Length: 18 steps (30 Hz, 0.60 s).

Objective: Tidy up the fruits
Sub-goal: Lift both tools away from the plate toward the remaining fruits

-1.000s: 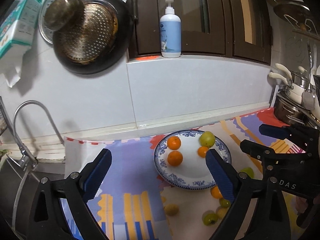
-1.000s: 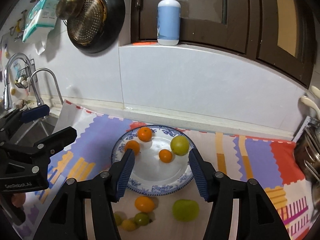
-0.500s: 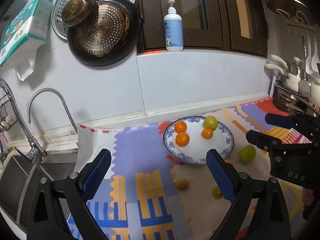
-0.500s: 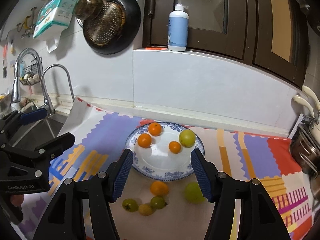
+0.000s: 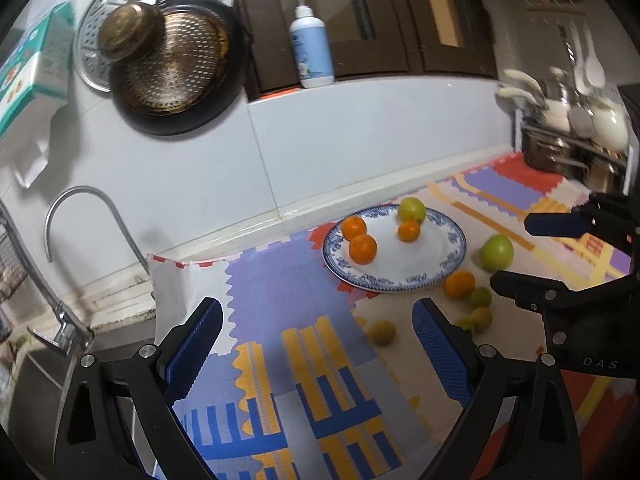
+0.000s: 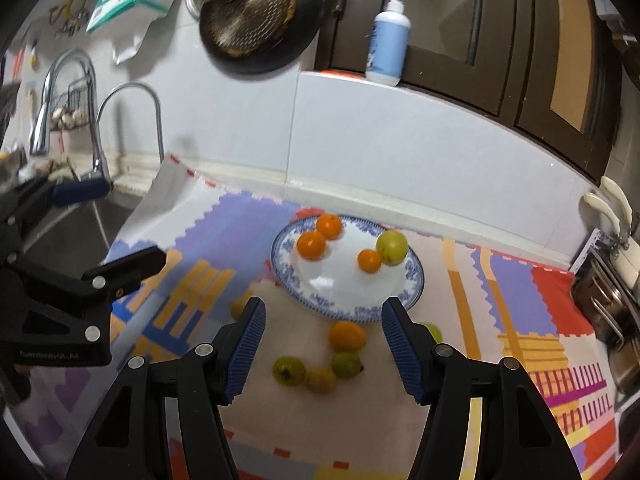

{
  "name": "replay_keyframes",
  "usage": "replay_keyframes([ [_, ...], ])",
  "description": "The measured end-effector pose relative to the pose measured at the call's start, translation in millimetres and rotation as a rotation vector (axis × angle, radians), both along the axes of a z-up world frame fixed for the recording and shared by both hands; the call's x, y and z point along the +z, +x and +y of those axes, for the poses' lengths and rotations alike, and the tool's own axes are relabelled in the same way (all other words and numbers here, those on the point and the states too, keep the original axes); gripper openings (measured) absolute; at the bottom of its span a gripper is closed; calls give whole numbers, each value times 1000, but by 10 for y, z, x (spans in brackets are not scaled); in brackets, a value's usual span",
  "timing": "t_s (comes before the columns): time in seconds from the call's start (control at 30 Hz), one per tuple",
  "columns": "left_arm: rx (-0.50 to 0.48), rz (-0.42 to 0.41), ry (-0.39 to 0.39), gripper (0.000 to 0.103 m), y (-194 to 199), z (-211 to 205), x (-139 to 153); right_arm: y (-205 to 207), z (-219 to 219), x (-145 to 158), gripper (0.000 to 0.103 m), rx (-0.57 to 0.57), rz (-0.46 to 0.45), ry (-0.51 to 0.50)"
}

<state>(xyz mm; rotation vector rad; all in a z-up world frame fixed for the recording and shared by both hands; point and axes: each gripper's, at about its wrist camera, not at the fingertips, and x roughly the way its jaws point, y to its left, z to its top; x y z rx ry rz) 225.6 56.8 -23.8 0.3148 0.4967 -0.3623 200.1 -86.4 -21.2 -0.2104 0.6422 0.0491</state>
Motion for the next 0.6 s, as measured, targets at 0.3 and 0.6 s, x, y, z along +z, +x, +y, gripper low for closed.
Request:
replay_keyframes([
  [0.3, -108, 31, 76, 97, 87, -44, -275, 20, 132, -278, 61, 23, 89, -73],
  [0.6, -185, 78, 107, 92, 267, -112, -543, 137, 201, -542, 59, 77, 153, -149],
])
